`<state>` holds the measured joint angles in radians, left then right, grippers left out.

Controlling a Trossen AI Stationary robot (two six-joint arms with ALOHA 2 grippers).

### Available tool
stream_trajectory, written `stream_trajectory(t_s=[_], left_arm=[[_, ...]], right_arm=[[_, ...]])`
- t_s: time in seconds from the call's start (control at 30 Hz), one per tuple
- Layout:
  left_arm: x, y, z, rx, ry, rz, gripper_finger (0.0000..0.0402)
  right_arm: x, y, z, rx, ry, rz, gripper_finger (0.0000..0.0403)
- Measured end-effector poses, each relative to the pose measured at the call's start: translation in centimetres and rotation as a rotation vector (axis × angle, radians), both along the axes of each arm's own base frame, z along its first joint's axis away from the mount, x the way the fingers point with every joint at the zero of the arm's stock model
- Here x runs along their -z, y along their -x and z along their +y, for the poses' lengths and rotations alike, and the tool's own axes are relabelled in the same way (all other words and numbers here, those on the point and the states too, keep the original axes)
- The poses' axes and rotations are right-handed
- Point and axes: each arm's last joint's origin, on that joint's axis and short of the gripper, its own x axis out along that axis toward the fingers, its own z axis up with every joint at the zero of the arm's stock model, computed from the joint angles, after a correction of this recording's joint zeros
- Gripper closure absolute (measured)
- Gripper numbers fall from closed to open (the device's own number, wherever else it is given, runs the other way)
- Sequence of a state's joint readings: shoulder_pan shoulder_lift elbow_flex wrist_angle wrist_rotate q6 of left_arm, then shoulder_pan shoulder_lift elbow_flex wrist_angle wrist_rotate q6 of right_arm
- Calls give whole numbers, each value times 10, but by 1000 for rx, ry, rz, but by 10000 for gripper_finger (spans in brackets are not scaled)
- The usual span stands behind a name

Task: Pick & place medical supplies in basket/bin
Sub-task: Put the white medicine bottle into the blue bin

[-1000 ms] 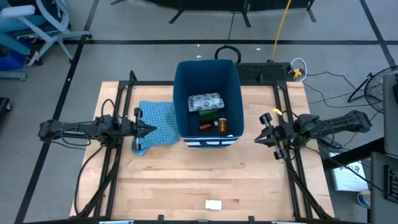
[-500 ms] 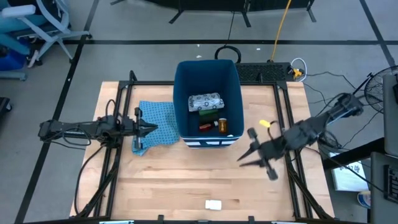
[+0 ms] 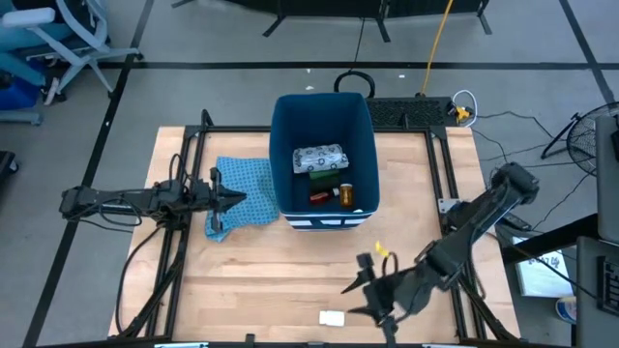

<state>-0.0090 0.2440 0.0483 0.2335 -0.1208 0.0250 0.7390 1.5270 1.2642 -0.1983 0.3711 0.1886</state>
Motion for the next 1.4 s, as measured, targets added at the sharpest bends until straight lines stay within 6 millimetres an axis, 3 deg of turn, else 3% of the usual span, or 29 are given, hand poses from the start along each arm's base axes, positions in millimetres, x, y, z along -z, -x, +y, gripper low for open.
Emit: stream_trajectory(t_s=[0.2,0.5,0.9,1.3,1.4], left_arm=[[0,0,0,-1,47,-6,366],[0,0,0,-8,31,-3,366],[1,0,1,-27,-46,11,366],[0,0,2,-77,-48,7,366],[0,0,2,-78,-47,6,366]], right_arm=[[54,-15,24,123,-33,146,179],[115,-34,36,197,12,248,175],[143,-44,58,227,-64,241,175],[182,-40,66,264,-72,343,186],[183,-42,66,262,-79,345,187]])
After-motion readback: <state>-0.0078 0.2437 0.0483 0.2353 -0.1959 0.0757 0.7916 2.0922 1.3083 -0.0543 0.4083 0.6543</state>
